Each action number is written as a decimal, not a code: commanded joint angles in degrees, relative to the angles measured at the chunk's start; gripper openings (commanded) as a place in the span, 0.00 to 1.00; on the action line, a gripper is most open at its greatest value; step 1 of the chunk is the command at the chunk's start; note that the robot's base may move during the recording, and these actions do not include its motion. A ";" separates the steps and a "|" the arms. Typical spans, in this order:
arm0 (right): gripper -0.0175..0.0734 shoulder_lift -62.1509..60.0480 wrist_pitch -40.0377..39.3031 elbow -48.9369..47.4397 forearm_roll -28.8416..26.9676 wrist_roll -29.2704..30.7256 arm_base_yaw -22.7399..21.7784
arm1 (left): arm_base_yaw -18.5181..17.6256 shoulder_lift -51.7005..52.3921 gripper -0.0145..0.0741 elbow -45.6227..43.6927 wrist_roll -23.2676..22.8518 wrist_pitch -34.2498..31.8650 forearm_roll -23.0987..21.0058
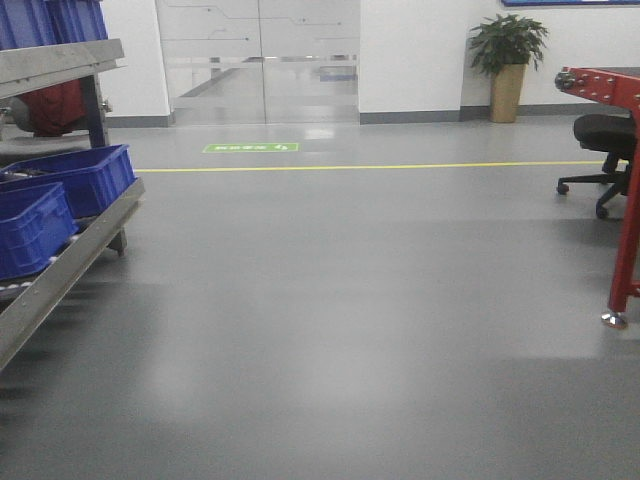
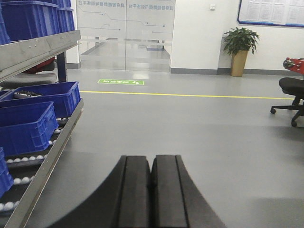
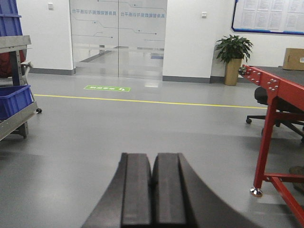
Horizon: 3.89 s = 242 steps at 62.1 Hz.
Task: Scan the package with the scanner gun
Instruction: 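Drive the base forward and turn toward the red-framed table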
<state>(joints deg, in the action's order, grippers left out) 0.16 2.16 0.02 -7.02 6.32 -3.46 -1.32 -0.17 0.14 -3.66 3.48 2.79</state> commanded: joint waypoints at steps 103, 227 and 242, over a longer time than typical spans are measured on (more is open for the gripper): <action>0.01 -0.16 -1.29 -0.02 0.10 0.18 -0.24 | 0.06 0.17 0.04 -0.14 -0.01 -1.46 0.04; 0.01 -0.16 -1.29 -0.02 0.10 0.18 -0.24 | 0.06 0.17 0.04 -0.14 -0.01 -1.46 0.04; 0.01 -0.16 -1.29 -0.02 0.10 0.18 -0.24 | 0.06 0.17 0.04 -0.14 -0.01 -1.46 0.04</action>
<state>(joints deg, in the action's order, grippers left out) 0.16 2.16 0.02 -7.02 6.32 -3.56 -1.32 -0.17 0.14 -3.66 3.13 2.79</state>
